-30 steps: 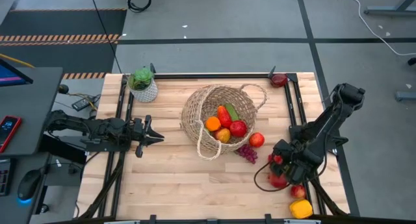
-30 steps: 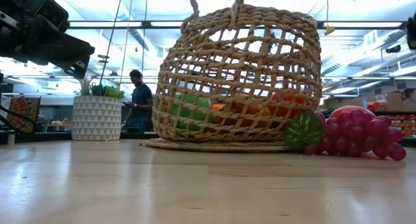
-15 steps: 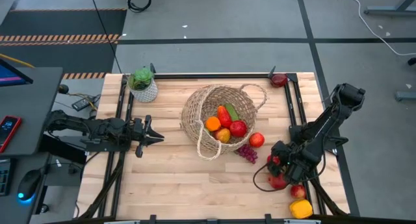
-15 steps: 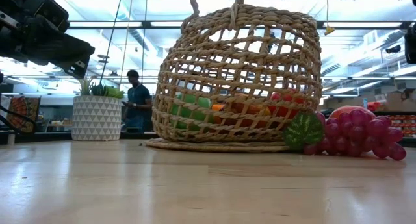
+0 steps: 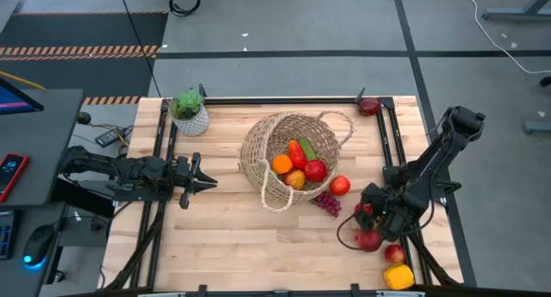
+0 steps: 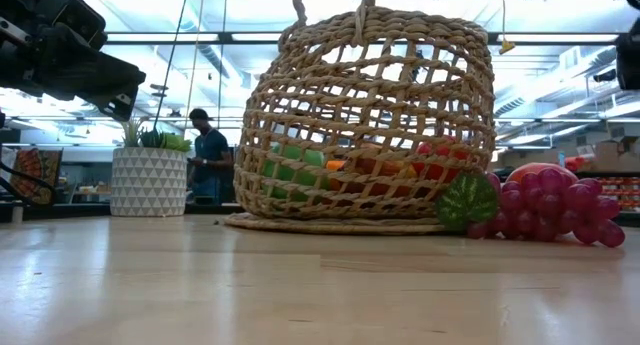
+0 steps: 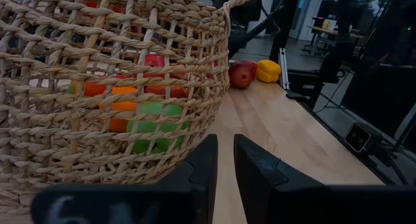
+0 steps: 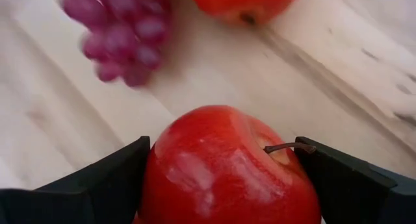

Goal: Build produce basket
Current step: Put the red apple into the woven basket

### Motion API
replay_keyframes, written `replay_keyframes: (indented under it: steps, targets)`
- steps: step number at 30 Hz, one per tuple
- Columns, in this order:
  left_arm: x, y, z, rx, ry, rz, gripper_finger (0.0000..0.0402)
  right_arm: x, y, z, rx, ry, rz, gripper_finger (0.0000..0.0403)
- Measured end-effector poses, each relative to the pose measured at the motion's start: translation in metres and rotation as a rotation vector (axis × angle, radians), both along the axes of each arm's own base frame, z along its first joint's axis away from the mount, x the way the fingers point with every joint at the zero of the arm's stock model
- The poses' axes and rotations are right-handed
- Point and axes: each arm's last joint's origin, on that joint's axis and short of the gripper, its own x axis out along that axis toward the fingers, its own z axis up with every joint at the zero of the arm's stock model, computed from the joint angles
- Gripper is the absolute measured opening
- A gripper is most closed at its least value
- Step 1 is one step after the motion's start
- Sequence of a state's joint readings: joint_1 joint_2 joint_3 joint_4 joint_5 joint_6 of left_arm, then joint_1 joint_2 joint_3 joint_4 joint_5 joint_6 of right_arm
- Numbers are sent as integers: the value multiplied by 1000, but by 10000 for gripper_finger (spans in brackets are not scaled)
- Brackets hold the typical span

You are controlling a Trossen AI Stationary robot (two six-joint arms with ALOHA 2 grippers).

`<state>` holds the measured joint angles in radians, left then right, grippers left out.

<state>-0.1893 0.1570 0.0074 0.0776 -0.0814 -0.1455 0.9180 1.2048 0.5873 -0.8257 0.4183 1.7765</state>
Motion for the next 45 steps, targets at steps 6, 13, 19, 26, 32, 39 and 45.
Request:
replay_keyframes:
  steps: [6,13,19,26,32,39,45]
  targets:
    - [0,0,0,0,0,0,62,0,-4,21,53,-173,54,374]
    - [0,0,0,0,0,0,60,3,-7,60,131,-513,155,374]
    - [0,0,0,0,0,0,60,8,-14,100,129,-836,208,376]
    - [0,0,0,0,0,0,61,12,-27,140,88,-1139,216,375]
    - [0,0,0,0,0,0,56,15,-37,165,-12,-1335,177,378]
    - [0,0,0,0,0,0,62,15,-47,172,-56,-1386,130,377]
    - [0,0,0,0,0,0,60,13,-56,181,-57,-1472,102,377]
